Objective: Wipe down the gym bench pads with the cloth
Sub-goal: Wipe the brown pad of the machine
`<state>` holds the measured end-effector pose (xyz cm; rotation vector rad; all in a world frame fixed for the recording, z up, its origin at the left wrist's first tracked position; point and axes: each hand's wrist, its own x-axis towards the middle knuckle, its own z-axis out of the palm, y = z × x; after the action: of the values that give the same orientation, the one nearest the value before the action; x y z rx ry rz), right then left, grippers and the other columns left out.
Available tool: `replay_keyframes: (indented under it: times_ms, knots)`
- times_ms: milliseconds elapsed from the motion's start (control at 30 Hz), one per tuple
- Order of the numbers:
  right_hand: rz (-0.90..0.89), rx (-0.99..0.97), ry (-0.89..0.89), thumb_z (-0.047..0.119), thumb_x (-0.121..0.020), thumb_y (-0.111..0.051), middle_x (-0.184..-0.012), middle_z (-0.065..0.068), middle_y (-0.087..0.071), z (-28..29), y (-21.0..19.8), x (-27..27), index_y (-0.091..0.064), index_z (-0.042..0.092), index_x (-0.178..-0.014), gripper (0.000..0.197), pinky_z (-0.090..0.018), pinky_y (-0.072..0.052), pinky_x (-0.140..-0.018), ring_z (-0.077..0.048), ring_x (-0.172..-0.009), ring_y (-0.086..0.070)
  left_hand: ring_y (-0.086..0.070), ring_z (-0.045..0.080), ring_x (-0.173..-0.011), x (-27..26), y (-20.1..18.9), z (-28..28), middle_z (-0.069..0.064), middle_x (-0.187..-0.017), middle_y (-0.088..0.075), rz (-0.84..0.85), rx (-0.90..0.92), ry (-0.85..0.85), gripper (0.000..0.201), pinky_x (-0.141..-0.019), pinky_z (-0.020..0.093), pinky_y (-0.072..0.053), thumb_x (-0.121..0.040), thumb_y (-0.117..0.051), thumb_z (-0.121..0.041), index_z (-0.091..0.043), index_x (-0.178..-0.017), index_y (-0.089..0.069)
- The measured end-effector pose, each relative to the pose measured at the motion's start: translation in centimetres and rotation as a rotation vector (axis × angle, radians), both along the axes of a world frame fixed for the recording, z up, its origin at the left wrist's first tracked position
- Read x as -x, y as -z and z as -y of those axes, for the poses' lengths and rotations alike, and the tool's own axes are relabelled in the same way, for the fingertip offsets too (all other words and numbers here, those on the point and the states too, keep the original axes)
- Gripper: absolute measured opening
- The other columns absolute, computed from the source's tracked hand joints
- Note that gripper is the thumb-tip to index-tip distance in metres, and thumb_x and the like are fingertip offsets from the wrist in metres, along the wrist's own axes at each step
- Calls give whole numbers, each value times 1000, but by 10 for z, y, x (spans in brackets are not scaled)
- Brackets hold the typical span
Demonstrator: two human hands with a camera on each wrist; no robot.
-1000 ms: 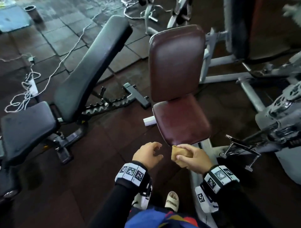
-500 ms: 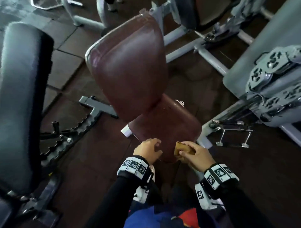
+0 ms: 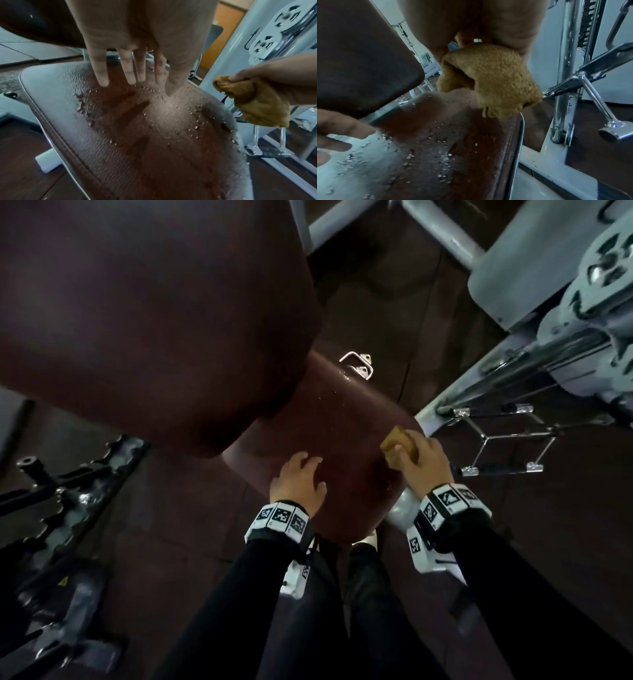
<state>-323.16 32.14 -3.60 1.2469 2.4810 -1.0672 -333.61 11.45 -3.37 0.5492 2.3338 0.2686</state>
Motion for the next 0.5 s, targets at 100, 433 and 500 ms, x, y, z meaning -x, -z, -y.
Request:
replay_keyframes:
  times_ms: [100,433,500]
  knots:
    - [7,-47,-16,36,-94,-49,-134,-17,-36,-6,20,4,-36,22,-143,53,-39,-38,-97,-38,-117,-47,-5,19,-146,2,26,0,-3,-158,-5,-56,78,44,66,-114,54,-13,-90,-52,-47,-37,-148,-21]
    - [-207,-316,-496,37,-93,-46,-154,-15,-20,-9,57,-21,-40,26,-141,50,-56,-28,-109,-40,-138,-23,44,9,-132,-15,73,18,-12,-142,48,-103,69,121,64,-103,50,31,-90,-7,-63,-48,-132,38]
    - [-183,-328,-539,33,-95,-43,-154,-11,-22,-9,63,-21,-44,26,-139,44,-55,-30,-109,-36,-139,-25,43,9,-132,-14,76,18,-13,-141,50,-92,57,119,63,-100,48,34,-90,-6,-64,-49,-132,38]
